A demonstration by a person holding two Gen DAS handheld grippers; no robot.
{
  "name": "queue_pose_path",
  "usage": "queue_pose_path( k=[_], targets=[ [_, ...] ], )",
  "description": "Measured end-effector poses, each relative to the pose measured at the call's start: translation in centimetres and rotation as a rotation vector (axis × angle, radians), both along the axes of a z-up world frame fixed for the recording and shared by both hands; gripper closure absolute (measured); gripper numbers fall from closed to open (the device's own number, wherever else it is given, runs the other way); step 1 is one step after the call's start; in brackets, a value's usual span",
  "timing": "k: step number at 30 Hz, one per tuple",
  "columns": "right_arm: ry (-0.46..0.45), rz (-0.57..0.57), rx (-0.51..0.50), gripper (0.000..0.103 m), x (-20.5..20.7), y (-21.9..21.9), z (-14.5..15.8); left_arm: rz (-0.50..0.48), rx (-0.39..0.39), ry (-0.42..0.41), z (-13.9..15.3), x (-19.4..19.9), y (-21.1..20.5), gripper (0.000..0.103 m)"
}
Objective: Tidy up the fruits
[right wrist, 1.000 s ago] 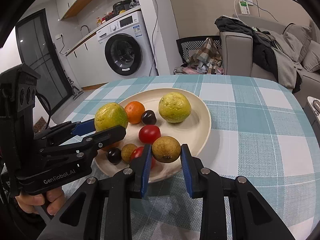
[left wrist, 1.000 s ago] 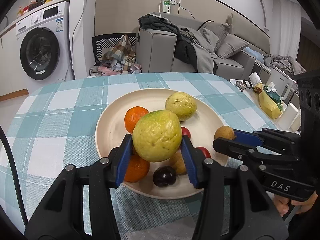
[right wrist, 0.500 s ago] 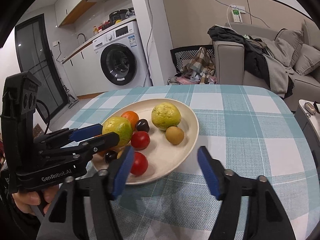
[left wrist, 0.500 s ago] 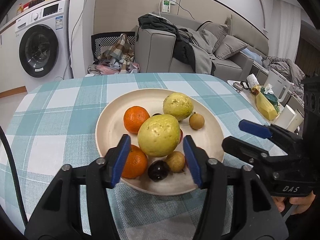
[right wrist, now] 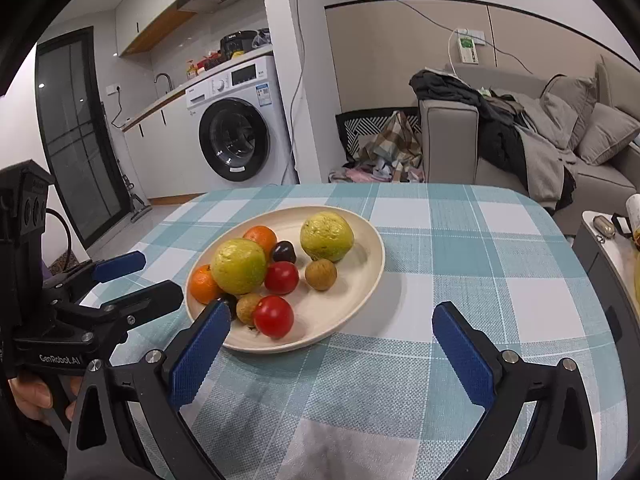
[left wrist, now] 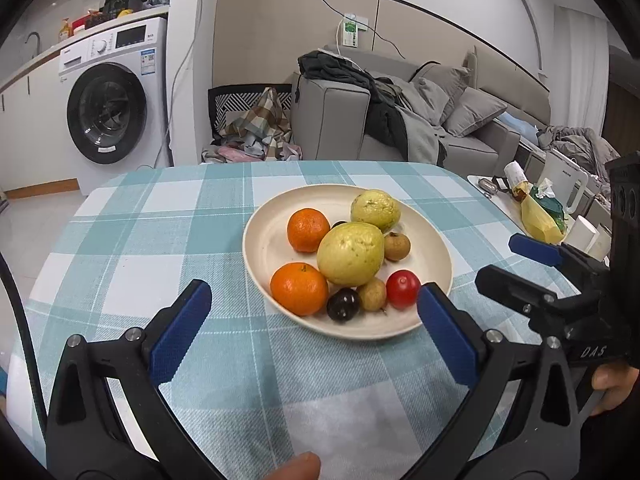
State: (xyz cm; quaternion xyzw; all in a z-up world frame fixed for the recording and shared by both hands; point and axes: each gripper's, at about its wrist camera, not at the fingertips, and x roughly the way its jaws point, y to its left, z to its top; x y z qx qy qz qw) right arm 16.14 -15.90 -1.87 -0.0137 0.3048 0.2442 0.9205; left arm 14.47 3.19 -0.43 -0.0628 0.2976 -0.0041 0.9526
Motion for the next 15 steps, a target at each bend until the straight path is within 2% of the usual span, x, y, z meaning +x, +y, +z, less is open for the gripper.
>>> queue_pose_path(
  k=[15],
  targets=[
    [-0.078, 0.056, 0.036, 0.0, -3.6, -0.2, 0.9, 0.024, 0.0, -0.064, 0.2, -5.1, -0.2, 0.001]
  ],
)
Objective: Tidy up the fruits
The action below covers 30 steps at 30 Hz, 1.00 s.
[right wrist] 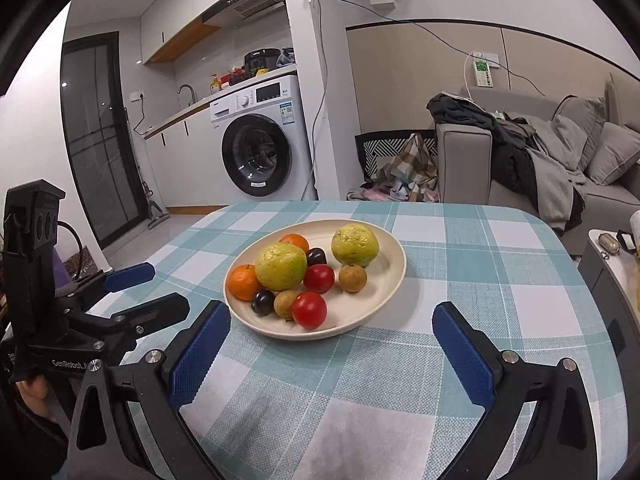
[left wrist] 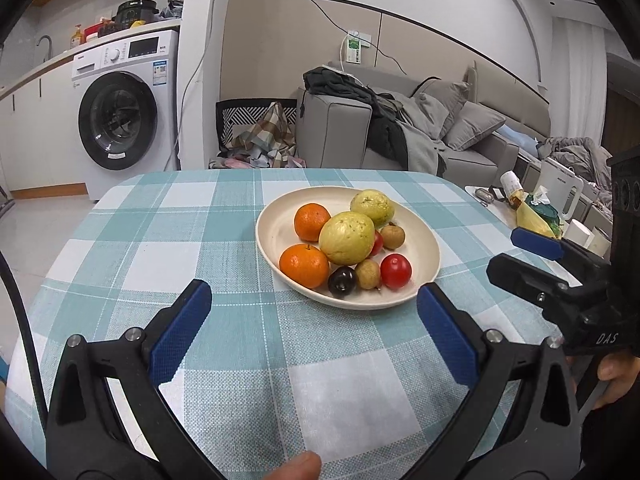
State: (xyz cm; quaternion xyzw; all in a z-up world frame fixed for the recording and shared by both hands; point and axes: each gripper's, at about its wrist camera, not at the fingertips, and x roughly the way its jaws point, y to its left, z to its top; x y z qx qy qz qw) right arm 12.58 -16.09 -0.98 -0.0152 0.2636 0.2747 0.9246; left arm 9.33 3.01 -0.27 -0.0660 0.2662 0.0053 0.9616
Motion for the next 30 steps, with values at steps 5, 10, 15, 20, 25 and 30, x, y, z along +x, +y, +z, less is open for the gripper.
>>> queue_pose_path(
  k=[5, 10, 15, 20, 25, 30],
  targets=[
    [-0.013, 0.016, 0.022, 0.0, -0.26, 0.04, 0.05, 0.005, 0.003, -0.007, 0.06, -0.01, -0.03, 0.001],
    [-0.022, 0.022, 0.027, 0.0, -0.63, 0.02, 0.15, 0.011, 0.002, -0.002, 0.15, 0.11, 0.0, 0.001],
    [-0.03, 0.023, 0.023, 0.0, -0.73, 0.03, 0.19, 0.01, -0.004, -0.004, 0.05, 0.26, 0.06, 0.001],
    [-0.033, 0.025, 0.016, 0.0, -0.81, 0.16, 0.21, 0.014, -0.006, 0.002, -0.01, 0.44, 0.21, 0.001],
    [-0.033, 0.024, 0.015, 0.0, -0.81, 0.17, 0.24, 0.022, -0.005, 0.01, -0.15, 0.66, 0.2, 0.001],
    [-0.032, 0.026, 0.015, 0.0, -0.84, 0.13, 0.32, 0.023, -0.003, 0.01, -0.15, 0.67, 0.22, 0.001]
  ],
)
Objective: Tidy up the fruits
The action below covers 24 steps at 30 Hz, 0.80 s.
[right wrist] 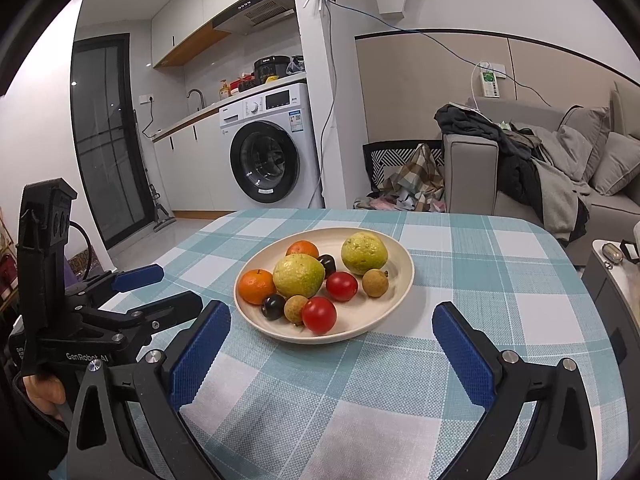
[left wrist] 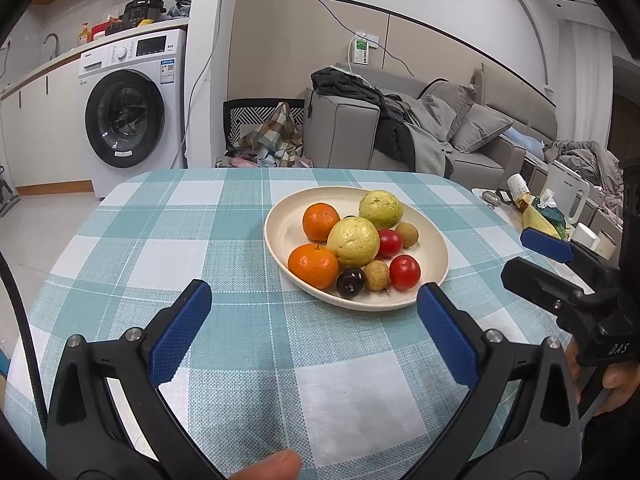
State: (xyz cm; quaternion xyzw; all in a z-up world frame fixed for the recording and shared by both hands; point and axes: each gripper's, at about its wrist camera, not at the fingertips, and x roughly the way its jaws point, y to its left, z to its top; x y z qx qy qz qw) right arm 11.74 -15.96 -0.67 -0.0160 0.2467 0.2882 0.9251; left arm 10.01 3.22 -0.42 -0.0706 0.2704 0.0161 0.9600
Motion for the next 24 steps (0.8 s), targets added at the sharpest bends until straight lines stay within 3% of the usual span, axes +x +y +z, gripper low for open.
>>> queue_pose_path(
  k=[24],
  targets=[
    [0.006, -0.002, -0.001, 0.0, 0.03, -0.05, -0.08, 0.001, 0.003, 0.0, 0.01, -0.04, -0.09, 0.001]
  ],
)
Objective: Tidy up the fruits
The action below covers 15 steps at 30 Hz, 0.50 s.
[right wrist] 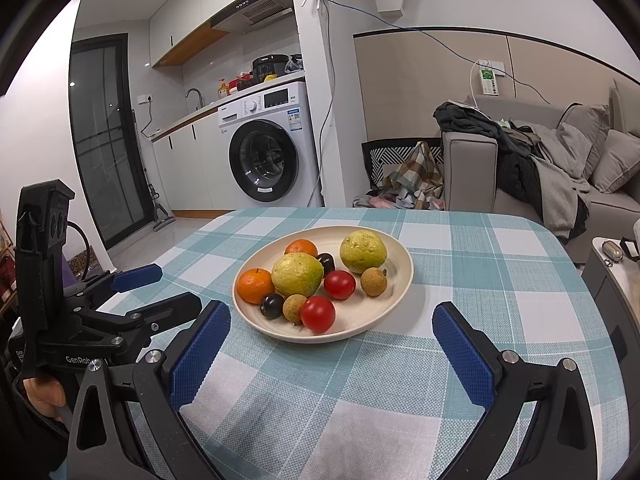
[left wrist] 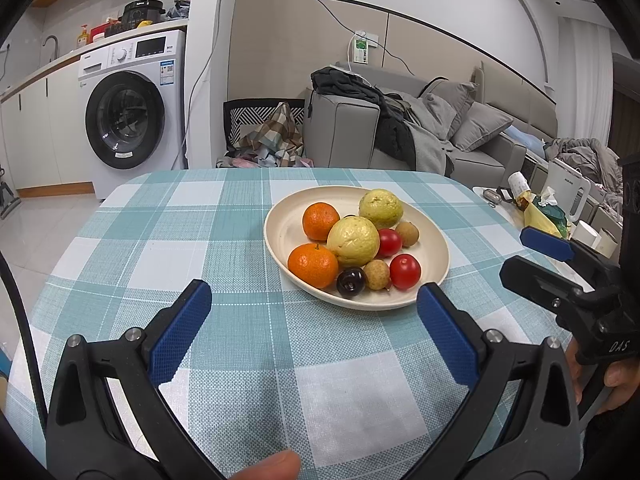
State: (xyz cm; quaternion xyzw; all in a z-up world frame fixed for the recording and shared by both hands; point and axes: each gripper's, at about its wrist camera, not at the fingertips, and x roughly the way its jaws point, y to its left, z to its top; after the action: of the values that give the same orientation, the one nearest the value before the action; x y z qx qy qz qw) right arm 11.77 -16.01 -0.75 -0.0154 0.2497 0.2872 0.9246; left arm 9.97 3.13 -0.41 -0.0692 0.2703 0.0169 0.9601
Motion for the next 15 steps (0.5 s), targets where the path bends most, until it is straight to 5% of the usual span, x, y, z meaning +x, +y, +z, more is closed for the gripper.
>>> queue_pose_path(
  k=[15],
  targets=[
    [0.0, 0.0, 0.001, 0.0, 0.0, 0.01, 0.03, -0.002, 0.003, 0.0, -0.03, 0.01, -0.07, 0.001]
  ],
)
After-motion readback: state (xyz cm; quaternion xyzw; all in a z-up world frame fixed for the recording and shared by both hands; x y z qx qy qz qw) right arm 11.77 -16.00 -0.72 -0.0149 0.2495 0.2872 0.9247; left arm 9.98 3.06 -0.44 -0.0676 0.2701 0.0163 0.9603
